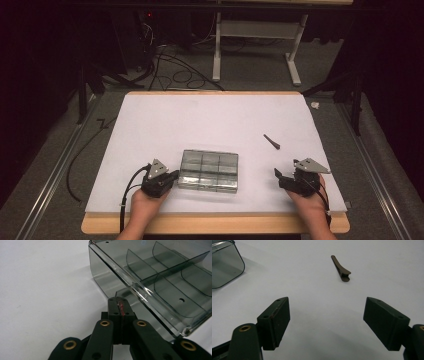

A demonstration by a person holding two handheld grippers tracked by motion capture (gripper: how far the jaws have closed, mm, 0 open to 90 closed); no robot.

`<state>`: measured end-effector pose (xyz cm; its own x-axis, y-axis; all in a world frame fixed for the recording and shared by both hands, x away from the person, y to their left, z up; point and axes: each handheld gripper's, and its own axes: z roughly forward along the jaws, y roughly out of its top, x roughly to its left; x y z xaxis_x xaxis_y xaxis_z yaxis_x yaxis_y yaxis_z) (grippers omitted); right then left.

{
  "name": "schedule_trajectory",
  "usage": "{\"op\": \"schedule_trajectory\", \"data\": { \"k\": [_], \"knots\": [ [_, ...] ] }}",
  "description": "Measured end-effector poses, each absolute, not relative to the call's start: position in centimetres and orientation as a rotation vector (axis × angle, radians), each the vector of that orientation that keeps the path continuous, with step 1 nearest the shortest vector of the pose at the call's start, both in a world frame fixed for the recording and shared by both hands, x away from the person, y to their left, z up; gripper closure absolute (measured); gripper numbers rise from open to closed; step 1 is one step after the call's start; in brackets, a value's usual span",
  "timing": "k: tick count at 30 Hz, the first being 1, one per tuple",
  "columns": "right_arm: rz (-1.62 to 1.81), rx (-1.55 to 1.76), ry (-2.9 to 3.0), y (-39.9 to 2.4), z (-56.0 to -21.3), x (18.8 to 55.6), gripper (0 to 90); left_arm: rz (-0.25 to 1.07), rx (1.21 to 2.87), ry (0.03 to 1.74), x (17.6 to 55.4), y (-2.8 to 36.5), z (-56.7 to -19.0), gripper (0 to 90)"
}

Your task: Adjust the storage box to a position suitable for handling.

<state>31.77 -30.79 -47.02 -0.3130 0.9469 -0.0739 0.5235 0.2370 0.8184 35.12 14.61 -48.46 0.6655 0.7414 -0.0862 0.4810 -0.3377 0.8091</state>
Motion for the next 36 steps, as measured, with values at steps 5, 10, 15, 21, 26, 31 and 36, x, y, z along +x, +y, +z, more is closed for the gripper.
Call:
{"op": "schedule_trajectory", "data": {
  "k": [5, 10, 15, 21, 26, 31, 36],
  "knots": [
    [0.965, 1.341, 1.929, -31.1, -47.0, 31.6, 21.9, 0.372, 2.01, 0.946, 35.1, 14.5, -48.4, 89.8],
    [0.985, 1.359, 1.938, -31.1, -46.9, 31.3, 26.7, 0.373, 2.015, 0.923, 35.1, 13.8, -48.3, 89.8],
    [0.987, 1.337, 1.936, -31.1, -46.8, 30.8, 27.4, 0.366, 2.03, 0.895, 35.1, 12.8, -48.2, 89.8],
    [0.992, 1.341, 1.928, -31.2, -46.8, 30.5, 27.6, 0.364, 2.032, 0.871, 34.9, 12.0, -48.0, 89.8],
    [0.987, 1.351, 1.928, -31.4, -46.8, 30.3, 28.0, 0.363, 2.05, 0.834, 34.7, 11.1, -47.8, 89.8],
    [0.99, 1.354, 1.927, -31.4, -46.8, 30.2, 28.5, 0.357, 2.051, 0.817, 34.6, 10.6, -47.7, 89.8],
    [0.993, 1.353, 1.933, -31.3, -46.8, 30.2, 28.5, 0.357, 2.057, 0.803, 34.4, 10.2, -47.7, 89.8]
  ]
}}
